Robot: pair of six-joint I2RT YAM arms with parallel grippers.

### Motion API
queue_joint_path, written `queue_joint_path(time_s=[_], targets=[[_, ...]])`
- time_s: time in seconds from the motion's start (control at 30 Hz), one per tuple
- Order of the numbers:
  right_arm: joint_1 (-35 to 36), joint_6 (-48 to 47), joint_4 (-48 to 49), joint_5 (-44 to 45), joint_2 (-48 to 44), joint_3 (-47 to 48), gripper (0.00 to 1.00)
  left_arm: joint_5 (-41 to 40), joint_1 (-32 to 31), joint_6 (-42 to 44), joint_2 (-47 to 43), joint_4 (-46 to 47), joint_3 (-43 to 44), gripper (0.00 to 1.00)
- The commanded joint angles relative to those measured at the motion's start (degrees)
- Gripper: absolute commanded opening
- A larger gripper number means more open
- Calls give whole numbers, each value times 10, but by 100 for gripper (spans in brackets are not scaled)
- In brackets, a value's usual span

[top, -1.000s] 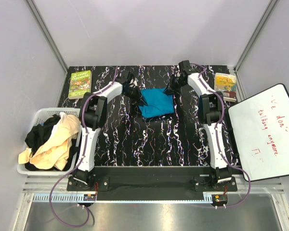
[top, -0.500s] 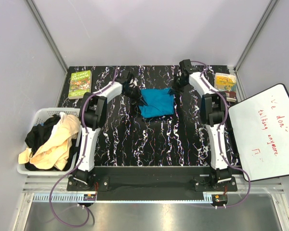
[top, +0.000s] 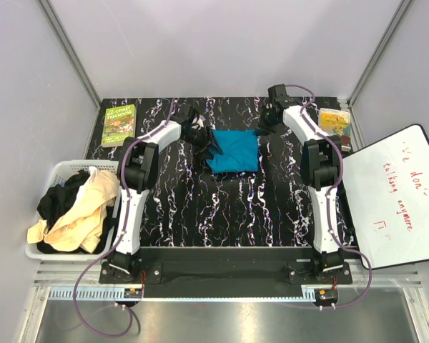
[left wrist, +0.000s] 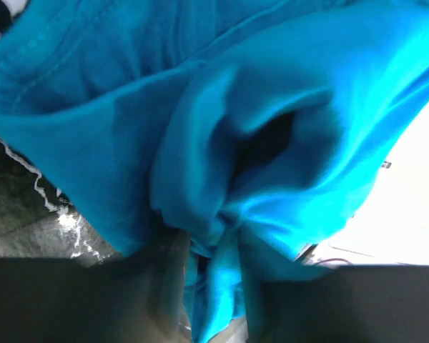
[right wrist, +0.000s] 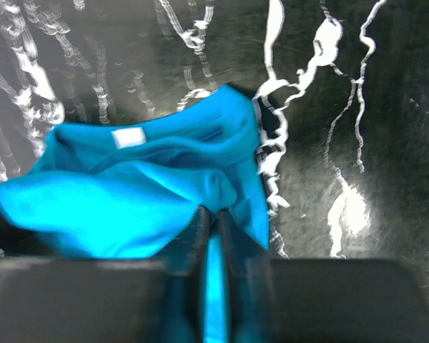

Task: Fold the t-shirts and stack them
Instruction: Smooth out wrinkles on the folded tshirt

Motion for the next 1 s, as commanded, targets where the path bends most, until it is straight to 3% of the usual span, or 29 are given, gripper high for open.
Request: queue_joint_path(time_s=[0.0, 0.07, 0.1, 0.2, 0.37, 0.43, 0.5, 0.53, 0.97], targets=[[-3, -1, 14, 16, 15, 22, 27, 13, 8, 25, -38, -32, 5, 71], [-2, -10, 17, 29, -15, 11, 38, 0, 8, 40, -72, -33, -8, 99], [-2, -13, 19, 37, -29, 6, 51, -6, 8, 45, -108, -33, -21, 99], [-2, -27, 24, 57, -84, -18, 64, -28, 8, 62, -170, -33, -43, 99], [0, -33, 33, 20, -146, -66, 67, -40, 8, 76, -214, -32, -70, 99], [9, -37, 37, -15, -161, -85, 56, -51, 8, 82, -228, -32, -73, 99], [19, -51, 48, -48, -164, -92, 14, -54, 9, 84, -237, -32, -75, 99], [35, -53, 47, -68, -161, -92, 0, -55, 9, 85, -237, -32, -74, 99], [111, -20, 45, -322, -26, -70, 0, -83, 9, 97, -211, -73, -77, 99]])
